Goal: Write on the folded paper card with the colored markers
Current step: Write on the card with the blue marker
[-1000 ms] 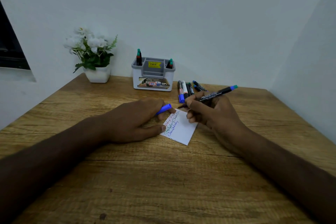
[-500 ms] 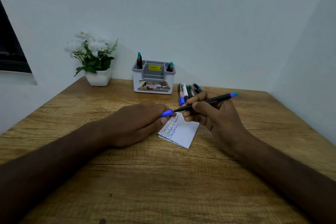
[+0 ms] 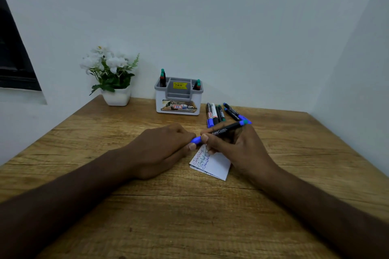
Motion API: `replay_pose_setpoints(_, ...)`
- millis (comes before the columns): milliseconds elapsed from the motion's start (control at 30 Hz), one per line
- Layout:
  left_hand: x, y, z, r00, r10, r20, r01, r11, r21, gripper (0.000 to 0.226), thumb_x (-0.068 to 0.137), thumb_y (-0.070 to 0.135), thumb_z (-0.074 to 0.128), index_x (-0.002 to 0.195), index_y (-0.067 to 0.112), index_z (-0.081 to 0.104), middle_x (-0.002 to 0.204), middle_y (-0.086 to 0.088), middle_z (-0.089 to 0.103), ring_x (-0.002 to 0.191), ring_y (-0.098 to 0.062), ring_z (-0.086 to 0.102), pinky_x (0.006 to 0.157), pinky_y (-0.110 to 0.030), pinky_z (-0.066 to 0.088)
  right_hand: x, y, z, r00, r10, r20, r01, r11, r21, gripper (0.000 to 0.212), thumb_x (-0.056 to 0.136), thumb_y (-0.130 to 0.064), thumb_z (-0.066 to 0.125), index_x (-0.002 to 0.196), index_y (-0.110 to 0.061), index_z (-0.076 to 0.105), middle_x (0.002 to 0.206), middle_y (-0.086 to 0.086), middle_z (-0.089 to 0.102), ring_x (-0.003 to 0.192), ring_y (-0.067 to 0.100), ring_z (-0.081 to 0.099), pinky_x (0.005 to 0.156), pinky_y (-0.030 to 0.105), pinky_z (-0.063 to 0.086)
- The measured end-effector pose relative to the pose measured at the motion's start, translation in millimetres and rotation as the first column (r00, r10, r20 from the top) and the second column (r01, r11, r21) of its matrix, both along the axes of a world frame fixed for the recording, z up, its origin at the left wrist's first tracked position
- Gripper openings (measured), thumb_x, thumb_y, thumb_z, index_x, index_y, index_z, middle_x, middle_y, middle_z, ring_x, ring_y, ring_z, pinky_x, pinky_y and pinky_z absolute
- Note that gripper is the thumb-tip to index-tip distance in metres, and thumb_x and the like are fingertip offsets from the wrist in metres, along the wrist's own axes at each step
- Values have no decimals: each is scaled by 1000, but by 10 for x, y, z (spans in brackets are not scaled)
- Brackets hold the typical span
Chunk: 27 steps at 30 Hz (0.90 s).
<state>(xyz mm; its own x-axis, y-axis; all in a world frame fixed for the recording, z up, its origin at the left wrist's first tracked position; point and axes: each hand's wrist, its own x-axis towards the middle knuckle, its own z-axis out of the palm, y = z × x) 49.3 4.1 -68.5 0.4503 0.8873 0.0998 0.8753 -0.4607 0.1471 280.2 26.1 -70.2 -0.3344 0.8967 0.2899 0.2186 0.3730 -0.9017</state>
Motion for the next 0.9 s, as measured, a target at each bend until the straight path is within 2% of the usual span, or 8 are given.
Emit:
replay_pose_setpoints(200,-5,-4,7,1000,1,-16,0,1000,20,44,107,57,22,134,41,52,145,16,47,120,0,47,93,-33,49,-30,-11,24,999,46,18,-45,996,-71,14,94,-24,78,104,-15,82,81,7,82,70,12,75,72,20,59)
replay_pose_setpoints(333,15,5,-7,999,-5,44,2,998,60,55,92,80,33,121,44,62,130,19,58,110,4,51,82,-29,51,-43,-22,-9,991,115,72,-110,992,-62,16,98,-27,73,104,-14,79,88,10,82,82,25,78,84,40,65)
replay_pose_setpoints(400,15,2,7,996,12,93,-19,996,83,62,81,90,43,119,44,61,115,24,61,104,6,51,82,-31,51,-26,-64,30,996,92,6,-92,995,-39,20,101,-29,68,104,-12,78,86,9,81,82,23,78,82,35,64)
replay_pose_setpoints(467,-12,23,6,986,3,167,-13,998,62,55,83,83,57,123,45,58,107,36,56,102,16,47,86,-30,47,11,-67,143,991,-7,-130,7,1000,-2,26,104,-27,62,106,-7,77,82,9,80,76,18,77,75,27,61)
replay_pose_setpoints(533,-50,54,-8,975,-54,214,49,998,25,49,87,76,61,129,50,57,123,44,55,116,19,45,99,-30,46,27,35,304,974,-113,-198,129,989,70,20,104,-23,63,111,-9,77,83,7,80,75,15,77,75,26,62)
replay_pose_setpoints(600,-84,85,-22,974,-91,206,94,996,-4,50,90,75,57,136,55,55,141,41,51,129,12,44,108,-34,44,-21,238,486,969,-189,-156,218,957,191,17,102,-18,69,118,-16,74,87,2,82,81,12,79,79,25,63)
replay_pose_setpoints(700,-109,114,-38,966,-132,221,138,990,-11,49,94,70,58,140,54,56,149,42,45,134,11,42,113,-37,42,-196,654,756,962,-256,-92,272,884,381,19,100,-13,71,118,-13,66,90,-1,82,80,7,79,79,18,62)
replay_pose_setpoints(900,-159,133,-61,956,-192,223,195,981,10,48,96,65,58,142,51,57,152,42,40,137,11,38,114,-39,40,-591,1496,997,923,-349,160,251,864,436,14,107,-10,56,116,-4,64,98,15,78,80,19,75,83,33,64)
